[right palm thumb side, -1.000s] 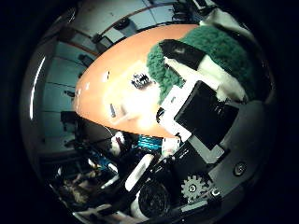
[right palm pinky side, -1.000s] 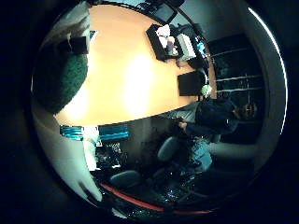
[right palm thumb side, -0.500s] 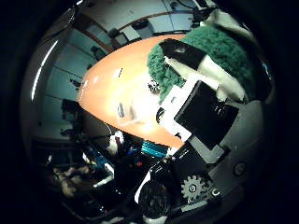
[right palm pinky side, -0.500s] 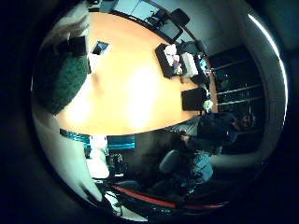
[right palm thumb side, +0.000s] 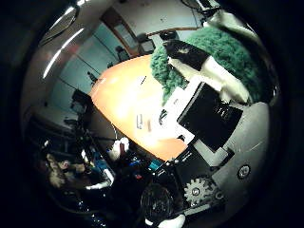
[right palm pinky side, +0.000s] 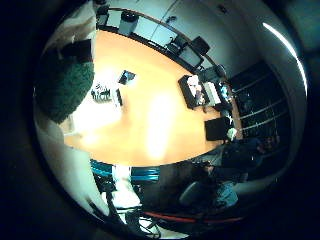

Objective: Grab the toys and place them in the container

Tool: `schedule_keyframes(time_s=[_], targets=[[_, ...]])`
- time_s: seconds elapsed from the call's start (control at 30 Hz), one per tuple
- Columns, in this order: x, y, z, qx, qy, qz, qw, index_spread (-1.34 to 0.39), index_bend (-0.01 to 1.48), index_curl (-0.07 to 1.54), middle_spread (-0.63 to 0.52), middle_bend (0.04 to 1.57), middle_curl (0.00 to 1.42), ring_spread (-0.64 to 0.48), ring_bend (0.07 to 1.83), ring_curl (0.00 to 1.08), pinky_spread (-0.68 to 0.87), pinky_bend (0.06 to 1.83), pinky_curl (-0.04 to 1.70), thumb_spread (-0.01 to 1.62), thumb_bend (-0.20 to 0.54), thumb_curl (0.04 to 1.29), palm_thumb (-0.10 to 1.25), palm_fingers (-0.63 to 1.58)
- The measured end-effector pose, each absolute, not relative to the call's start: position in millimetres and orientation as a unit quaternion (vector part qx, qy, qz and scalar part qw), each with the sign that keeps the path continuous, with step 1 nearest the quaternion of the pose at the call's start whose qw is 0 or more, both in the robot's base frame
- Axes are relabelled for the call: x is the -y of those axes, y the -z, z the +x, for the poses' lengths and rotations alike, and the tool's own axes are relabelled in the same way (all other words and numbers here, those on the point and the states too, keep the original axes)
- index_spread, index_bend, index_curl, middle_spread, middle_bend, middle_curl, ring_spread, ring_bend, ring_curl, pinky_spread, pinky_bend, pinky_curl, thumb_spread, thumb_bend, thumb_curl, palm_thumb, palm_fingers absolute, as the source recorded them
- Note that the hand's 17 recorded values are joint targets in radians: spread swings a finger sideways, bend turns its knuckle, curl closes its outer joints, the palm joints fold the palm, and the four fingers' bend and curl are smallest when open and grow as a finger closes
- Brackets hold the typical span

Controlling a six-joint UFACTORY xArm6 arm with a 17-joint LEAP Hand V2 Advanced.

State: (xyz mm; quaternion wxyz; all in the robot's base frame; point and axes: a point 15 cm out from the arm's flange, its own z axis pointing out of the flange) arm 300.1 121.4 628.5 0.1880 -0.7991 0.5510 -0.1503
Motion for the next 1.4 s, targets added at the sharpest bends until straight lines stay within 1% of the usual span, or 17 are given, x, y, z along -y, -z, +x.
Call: schedule_keyframes(time_s=[0.23,0.8,1.17,1.23,1.3,1.4], targets=[[-155,-634,300,-0.531,0.146,-0.806,0.214,-0.17,1.18,0.69,-0.12,1.36,0.65,-0.18,1.42,0.61,-0.23,1.17,0.83,1.06,-0.015,0.62,1.01,1.19],[-193,-640,294,-0.49,0.142,-0.826,0.24,-0.17,1.19,0.69,-0.12,1.36,0.65,-0.18,1.42,0.61,-0.22,1.17,0.83,1.06,-0.014,0.64,0.99,1.19],[-207,-633,312,-0.487,0.143,-0.828,0.24,-0.17,1.19,0.69,-0.12,1.36,0.65,-0.18,1.43,0.61,-0.23,1.16,0.84,1.06,-0.014,0.65,0.99,1.18],[-208,-631,315,-0.488,0.143,-0.827,0.238,-0.17,1.19,0.69,-0.12,1.36,0.65,-0.18,1.43,0.61,-0.23,1.16,0.84,1.07,-0.017,0.65,0.97,1.18],[-210,-632,319,-0.488,0.145,-0.826,0.243,-0.18,1.15,0.69,-0.12,1.37,0.65,-0.18,1.42,0.6,-0.24,1.16,0.84,1.08,-0.028,0.64,0.92,1.16],[-212,-636,324,-0.487,0.15,-0.823,0.253,-0.2,1.03,0.66,-0.12,1.3,0.62,-0.19,1.36,0.57,-0.29,1.09,0.79,1.09,-0.032,0.61,0.83,1.12]])
